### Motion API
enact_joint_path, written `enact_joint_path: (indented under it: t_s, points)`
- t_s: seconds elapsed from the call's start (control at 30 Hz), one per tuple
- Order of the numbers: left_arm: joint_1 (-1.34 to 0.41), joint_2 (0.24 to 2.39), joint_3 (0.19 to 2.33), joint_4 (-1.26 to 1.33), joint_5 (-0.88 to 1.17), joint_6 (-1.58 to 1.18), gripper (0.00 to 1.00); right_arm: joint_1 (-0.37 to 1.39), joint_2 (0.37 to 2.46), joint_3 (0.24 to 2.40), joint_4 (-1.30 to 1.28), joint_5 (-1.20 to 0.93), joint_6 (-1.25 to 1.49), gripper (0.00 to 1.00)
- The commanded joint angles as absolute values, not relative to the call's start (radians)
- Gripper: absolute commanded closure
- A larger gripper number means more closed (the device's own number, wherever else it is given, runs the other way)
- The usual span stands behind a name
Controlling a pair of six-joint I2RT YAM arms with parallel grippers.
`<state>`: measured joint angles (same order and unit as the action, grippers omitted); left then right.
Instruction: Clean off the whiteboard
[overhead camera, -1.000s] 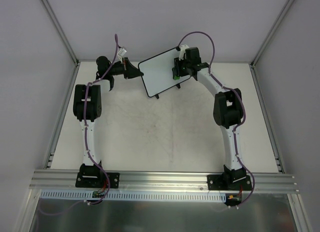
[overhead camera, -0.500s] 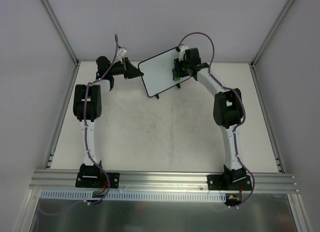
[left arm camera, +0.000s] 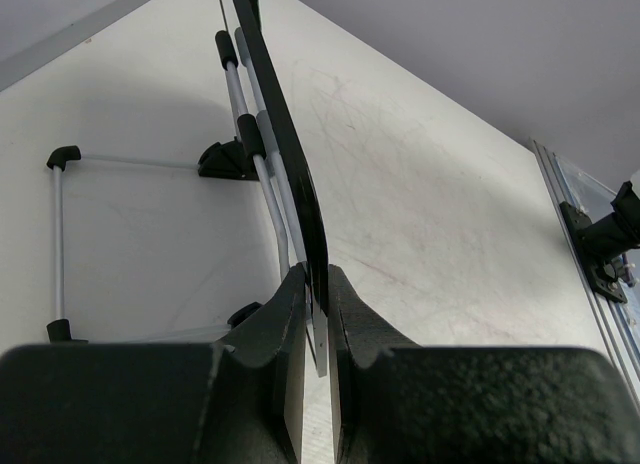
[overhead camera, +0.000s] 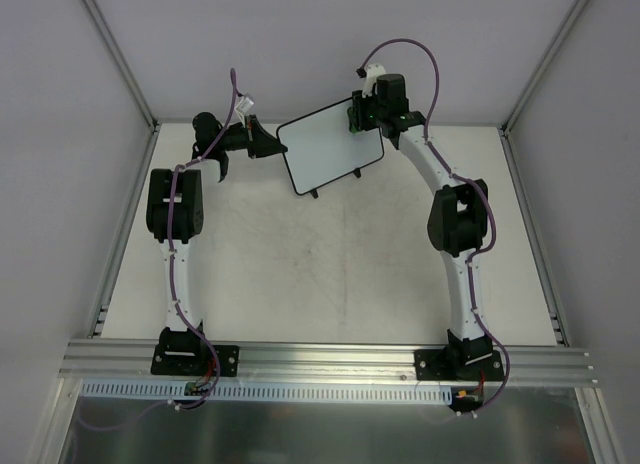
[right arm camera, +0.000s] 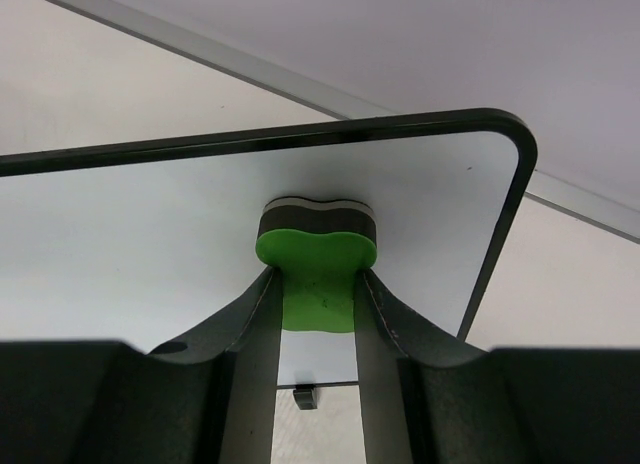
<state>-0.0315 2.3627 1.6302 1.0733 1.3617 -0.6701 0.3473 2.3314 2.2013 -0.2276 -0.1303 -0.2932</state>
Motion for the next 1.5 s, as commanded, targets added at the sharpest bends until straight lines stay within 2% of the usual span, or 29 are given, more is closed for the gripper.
enact_joint_path:
  t_s: [0.0,0.43,0.8,1.0,1.23,1.47]
  points:
    - [-0.055,2.333,1.649,1.100,1.508,-0.667,1.00,0.337,2.301,2.240,-0.181,-0.101,-0.324,0.99]
    - [-0.055,2.336,1.658,1.100,1.514,-0.675,1.00,0.334,2.325,2.016,-0.184,-0.180,-0.290,1.00]
    - [-0.055,2.335,1.658,1.100,1.516,-0.676,1.00,0.334,2.322,1.968,-0.190,-0.201,-0.279,1.00]
    - [-0.057,2.338,1.658,1.100,1.516,-0.677,1.00,0.334,2.312,2.008,-0.190,-0.186,-0.276,1.00]
    - [-0.057,2.338,1.658,1.100,1.519,-0.681,1.00,0.328,2.313,2.179,-0.192,-0.164,-0.284,1.00]
    - [-0.057,2.339,1.658,1.100,1.520,-0.681,1.00,0.318,2.312,2.256,-0.166,-0.130,-0.314,0.99]
